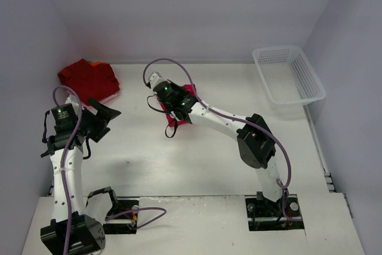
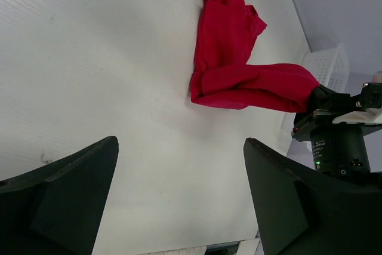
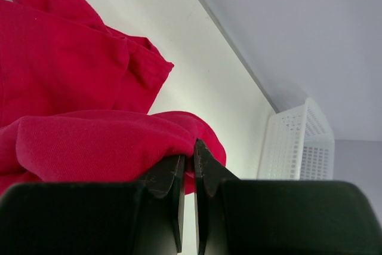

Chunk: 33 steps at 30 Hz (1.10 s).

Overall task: Fold and stack the t-shirts
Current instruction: Fold the tshirt

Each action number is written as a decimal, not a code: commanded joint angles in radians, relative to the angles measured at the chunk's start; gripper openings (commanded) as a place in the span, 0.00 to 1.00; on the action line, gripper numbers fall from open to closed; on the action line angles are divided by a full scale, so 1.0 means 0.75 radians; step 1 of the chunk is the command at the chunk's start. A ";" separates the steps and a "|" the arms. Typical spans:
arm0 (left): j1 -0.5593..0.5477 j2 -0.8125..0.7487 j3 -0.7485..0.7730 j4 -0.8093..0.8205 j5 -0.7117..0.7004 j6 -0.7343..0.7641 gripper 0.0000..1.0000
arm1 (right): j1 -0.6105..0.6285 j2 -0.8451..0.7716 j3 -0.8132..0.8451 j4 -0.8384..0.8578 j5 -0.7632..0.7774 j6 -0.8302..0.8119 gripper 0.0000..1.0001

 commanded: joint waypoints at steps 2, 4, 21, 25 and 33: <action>0.008 0.008 0.010 0.088 -0.006 0.025 0.81 | -0.018 -0.001 0.079 0.106 0.015 -0.026 0.00; 0.008 0.012 0.008 0.092 -0.006 0.025 0.81 | -0.022 0.005 0.089 0.106 0.011 -0.030 0.00; 0.008 0.032 -0.008 0.115 -0.004 0.025 0.81 | -0.057 0.118 0.187 0.132 -0.030 -0.041 0.00; 0.008 0.040 -0.012 0.125 -0.006 0.025 0.81 | -0.059 0.122 0.189 0.161 -0.038 -0.045 0.00; 0.010 0.053 -0.031 0.145 -0.006 0.021 0.81 | -0.076 0.144 0.212 0.212 -0.032 -0.055 0.00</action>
